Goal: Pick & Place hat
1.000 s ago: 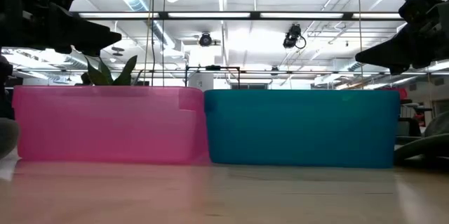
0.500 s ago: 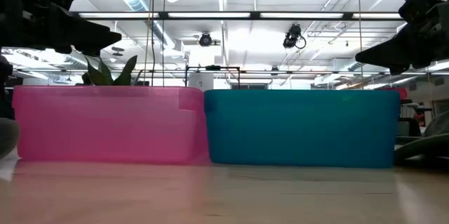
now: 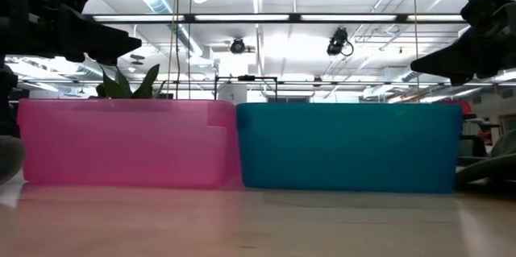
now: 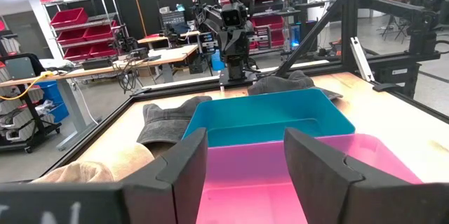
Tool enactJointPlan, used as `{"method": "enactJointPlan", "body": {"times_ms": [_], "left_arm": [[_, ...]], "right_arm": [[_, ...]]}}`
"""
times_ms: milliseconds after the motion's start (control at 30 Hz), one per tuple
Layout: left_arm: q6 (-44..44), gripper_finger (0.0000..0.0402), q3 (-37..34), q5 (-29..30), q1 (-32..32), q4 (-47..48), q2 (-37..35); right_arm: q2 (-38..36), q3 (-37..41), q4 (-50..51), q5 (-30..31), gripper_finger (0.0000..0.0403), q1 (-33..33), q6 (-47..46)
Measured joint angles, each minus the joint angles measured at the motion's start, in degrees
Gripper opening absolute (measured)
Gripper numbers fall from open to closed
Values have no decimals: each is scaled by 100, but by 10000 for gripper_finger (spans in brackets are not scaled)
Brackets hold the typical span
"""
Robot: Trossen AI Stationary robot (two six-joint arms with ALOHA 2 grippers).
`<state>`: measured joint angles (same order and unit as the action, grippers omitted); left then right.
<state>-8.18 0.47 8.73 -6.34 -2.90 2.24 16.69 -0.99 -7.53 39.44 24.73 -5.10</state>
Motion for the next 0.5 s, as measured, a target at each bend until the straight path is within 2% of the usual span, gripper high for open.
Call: {"method": "enactJointPlan", "body": {"times_ms": [100,200,300,400,500], "left_arm": [[1,193,1,0,0,-1,-1],[1,193,0,0,1,0,-1],[0,193,2,0,0,0,0],[1,193,2,0,-1,1,0],[1,193,2,0,-1,-1,-1]], "right_arm": [[0,1,0,9,25,-1,102],[0,-1,-55,18,25,-13,720],[0,1,-515,19,25,-13,1401],[2,1,-1450,17,25,-13,2264],[0,1,-2937,-66,25,-13,3285]]}}
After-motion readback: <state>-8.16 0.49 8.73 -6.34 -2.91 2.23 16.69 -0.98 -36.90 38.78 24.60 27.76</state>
